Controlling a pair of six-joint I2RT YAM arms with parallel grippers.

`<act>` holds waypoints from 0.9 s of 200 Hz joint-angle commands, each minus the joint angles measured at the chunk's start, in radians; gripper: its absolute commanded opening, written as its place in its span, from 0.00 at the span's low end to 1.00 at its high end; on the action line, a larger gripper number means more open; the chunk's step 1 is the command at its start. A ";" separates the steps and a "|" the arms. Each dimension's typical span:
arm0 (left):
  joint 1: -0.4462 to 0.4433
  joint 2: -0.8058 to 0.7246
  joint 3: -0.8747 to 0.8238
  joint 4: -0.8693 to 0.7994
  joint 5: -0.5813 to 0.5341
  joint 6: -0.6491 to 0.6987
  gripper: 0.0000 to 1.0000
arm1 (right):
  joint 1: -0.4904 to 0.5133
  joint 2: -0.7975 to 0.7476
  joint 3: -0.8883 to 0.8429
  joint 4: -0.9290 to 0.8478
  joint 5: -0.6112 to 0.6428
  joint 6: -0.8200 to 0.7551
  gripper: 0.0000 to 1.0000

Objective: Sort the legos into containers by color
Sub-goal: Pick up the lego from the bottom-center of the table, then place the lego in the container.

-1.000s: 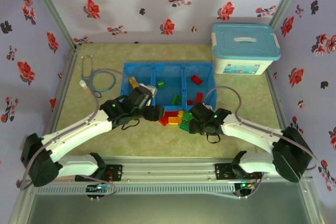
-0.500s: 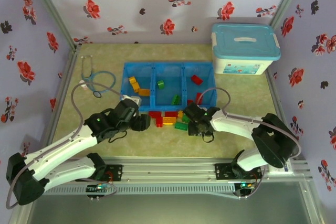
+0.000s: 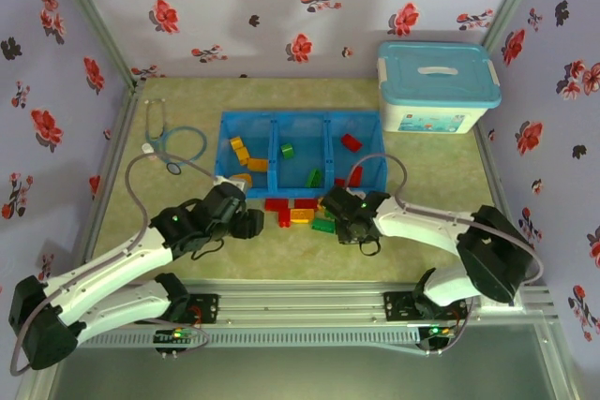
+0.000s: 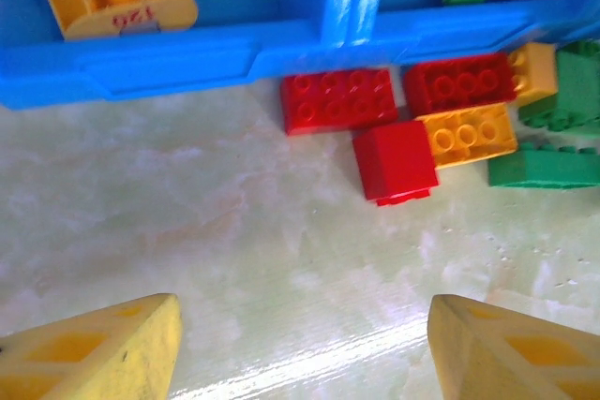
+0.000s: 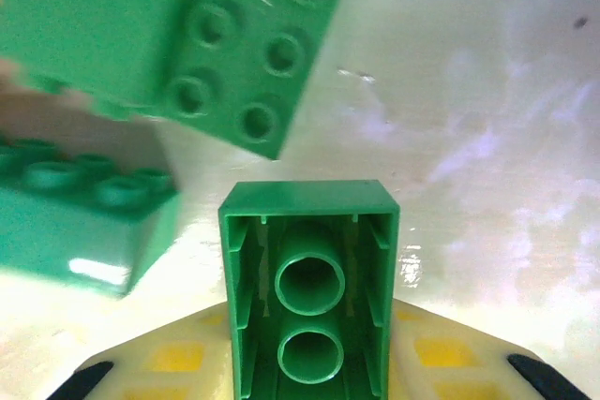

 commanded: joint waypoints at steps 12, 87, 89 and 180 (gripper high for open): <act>0.001 -0.050 -0.089 0.010 -0.004 -0.089 0.69 | 0.017 -0.070 0.144 -0.123 0.088 -0.005 0.25; -0.088 -0.160 -0.219 -0.027 -0.028 -0.220 0.68 | -0.056 0.272 0.627 -0.195 0.057 -0.201 0.25; -0.091 -0.163 -0.220 -0.028 -0.030 -0.223 0.68 | -0.058 0.285 0.640 -0.194 0.052 -0.203 0.25; -0.141 -0.250 -0.218 -0.101 -0.058 -0.257 0.69 | -0.095 0.678 1.060 -0.282 0.034 -0.248 0.57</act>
